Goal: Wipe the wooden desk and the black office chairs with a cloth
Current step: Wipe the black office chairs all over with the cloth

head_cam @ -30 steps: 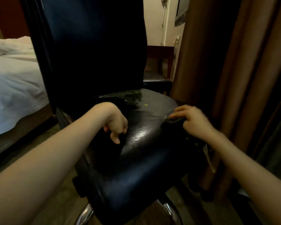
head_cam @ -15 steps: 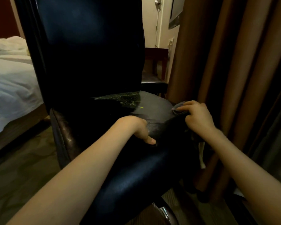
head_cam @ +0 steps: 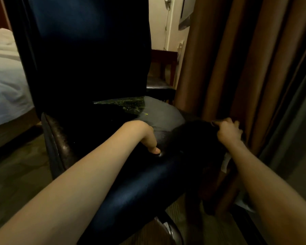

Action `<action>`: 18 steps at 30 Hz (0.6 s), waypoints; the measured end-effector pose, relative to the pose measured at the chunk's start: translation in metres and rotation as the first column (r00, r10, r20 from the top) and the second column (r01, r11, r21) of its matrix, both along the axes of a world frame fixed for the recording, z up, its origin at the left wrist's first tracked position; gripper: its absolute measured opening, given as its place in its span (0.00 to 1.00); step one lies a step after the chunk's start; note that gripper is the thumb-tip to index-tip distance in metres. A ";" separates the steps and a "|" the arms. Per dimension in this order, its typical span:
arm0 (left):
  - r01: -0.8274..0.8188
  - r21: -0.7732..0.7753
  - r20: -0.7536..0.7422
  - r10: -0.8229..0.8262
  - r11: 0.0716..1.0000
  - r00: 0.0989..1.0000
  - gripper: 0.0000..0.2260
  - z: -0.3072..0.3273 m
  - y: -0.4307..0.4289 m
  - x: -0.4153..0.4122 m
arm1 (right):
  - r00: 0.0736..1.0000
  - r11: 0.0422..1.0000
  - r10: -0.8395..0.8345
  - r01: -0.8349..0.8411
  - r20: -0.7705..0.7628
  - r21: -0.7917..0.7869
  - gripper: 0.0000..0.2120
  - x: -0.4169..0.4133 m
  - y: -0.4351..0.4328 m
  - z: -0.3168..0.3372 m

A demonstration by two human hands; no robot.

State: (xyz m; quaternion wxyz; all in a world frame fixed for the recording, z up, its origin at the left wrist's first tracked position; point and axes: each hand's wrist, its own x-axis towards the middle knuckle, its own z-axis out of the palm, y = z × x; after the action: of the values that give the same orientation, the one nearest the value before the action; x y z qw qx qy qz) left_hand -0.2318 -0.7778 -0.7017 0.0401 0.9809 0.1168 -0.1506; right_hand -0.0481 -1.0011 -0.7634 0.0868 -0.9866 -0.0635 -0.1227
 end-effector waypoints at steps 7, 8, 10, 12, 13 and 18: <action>-0.033 0.022 -0.045 0.033 0.999 0.998 0.33 0.007 -0.002 0.004 | 0.956 0.920 0.115 0.000 -0.269 0.393 0.17 0.034 -0.024 0.005; -0.035 0.033 -0.060 0.037 0.999 0.998 0.33 0.008 0.000 0.003 | 0.946 0.924 0.144 -0.023 -0.291 0.381 0.16 0.032 -0.024 0.007; -0.039 0.041 -0.100 0.043 0.998 0.994 0.32 0.008 0.004 0.001 | 0.931 0.922 0.193 -0.064 -0.311 0.382 0.14 0.024 -0.028 0.009; -0.065 0.041 -0.140 0.070 0.997 0.988 0.30 0.010 0.012 -0.002 | 0.926 0.920 0.228 -0.104 -0.301 0.379 0.12 0.014 -0.034 0.012; -0.077 0.039 -0.158 0.082 0.996 0.984 0.28 0.012 0.016 -0.005 | 0.919 0.918 0.244 -0.116 -0.309 0.380 0.11 0.008 -0.039 0.013; -0.172 0.031 -0.160 0.175 0.985 0.971 0.21 0.019 0.037 -0.013 | 0.844 0.928 0.333 -0.214 -0.420 0.306 0.12 -0.035 -0.060 0.024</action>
State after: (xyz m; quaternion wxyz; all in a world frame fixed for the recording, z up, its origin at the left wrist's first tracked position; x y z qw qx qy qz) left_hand -0.2444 -0.7412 -0.6830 0.0349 0.9517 0.2061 -0.2250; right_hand -0.0830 -1.0611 -0.7397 0.2383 -0.9488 -0.1661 0.1241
